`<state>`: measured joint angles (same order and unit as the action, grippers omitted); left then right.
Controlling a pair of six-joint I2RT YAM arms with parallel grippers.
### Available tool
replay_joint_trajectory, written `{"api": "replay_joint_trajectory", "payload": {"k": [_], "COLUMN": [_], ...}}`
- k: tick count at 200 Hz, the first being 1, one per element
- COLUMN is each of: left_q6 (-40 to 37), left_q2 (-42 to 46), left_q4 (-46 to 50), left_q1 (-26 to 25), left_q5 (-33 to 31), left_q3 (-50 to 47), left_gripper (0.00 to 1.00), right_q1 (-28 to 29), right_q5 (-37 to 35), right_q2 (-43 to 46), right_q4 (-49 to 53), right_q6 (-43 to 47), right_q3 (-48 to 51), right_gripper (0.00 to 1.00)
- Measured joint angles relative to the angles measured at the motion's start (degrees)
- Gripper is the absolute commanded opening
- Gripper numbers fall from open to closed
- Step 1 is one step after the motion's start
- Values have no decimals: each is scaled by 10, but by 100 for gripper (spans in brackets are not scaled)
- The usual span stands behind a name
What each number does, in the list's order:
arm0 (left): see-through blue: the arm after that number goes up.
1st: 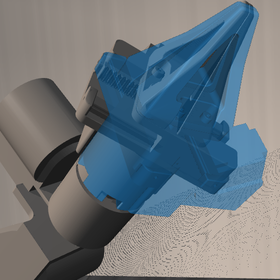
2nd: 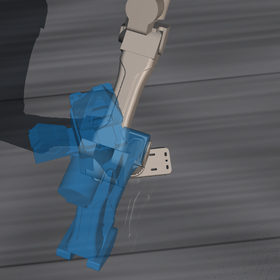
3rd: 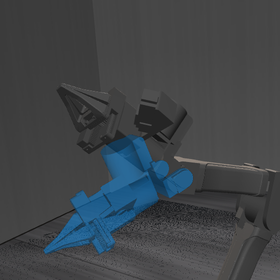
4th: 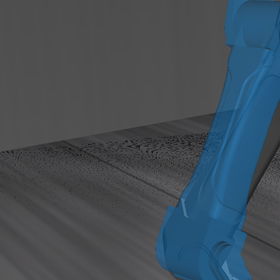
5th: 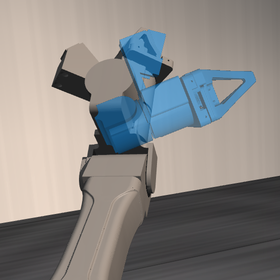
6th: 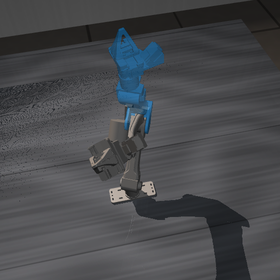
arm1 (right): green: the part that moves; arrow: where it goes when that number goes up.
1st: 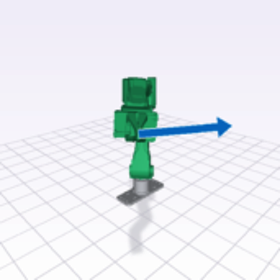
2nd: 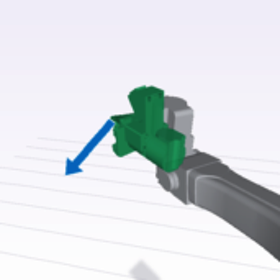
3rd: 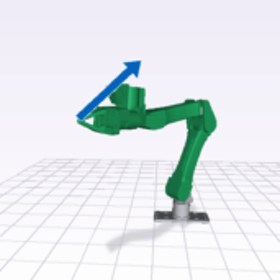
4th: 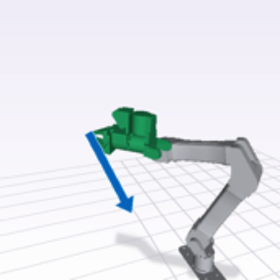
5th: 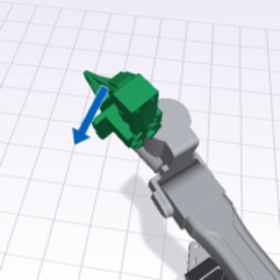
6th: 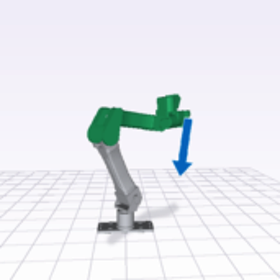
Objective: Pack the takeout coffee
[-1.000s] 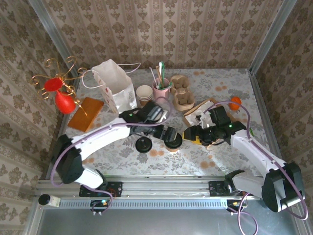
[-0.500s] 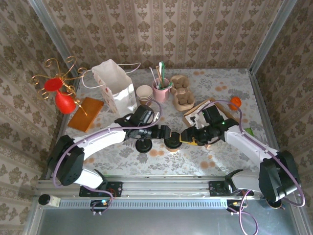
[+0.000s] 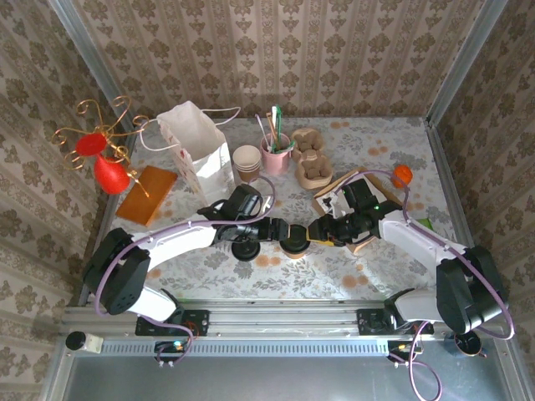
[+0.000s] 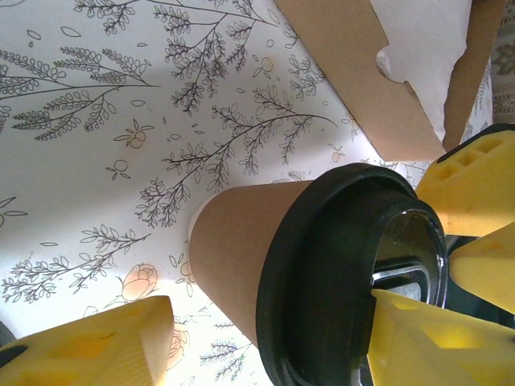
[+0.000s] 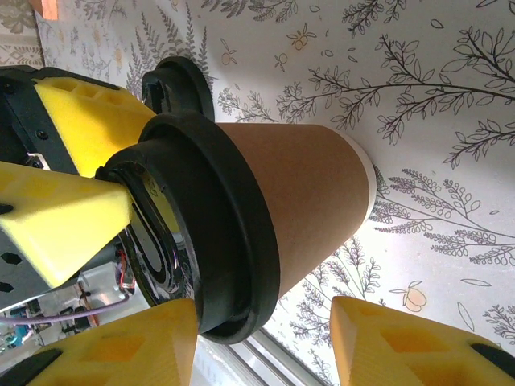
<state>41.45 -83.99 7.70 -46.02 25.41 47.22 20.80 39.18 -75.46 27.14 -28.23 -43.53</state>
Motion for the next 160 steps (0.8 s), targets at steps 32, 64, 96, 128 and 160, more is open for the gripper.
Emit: {"api": "replay_joint_trajectory", "payload": {"k": [32, 64, 96, 128, 160], "left_q6": [1, 0, 1, 9, 16], "left_q2": [1, 3, 16, 45, 58], "left_q4": [-2, 6, 8, -5, -21], "left_q1": [0, -1, -1, -1, 0], "left_q5": [1, -1, -1, 0, 0], "left_q3": [-1, -1, -1, -4, -22], "left_gripper": [69, 73, 77, 78, 74], "right_q1": [0, 0, 0, 0, 2], "right_q5": [0, 0, 3, 8, 18], "right_q2": [2, 19, 25, 24, 15], "right_q4": [0, -2, -8, -22, -34], "right_q6": [0, -2, -3, -4, -4], "right_q3": [1, 1, 1, 1, 1], "right_gripper": [48, 56, 67, 74, 71]}}
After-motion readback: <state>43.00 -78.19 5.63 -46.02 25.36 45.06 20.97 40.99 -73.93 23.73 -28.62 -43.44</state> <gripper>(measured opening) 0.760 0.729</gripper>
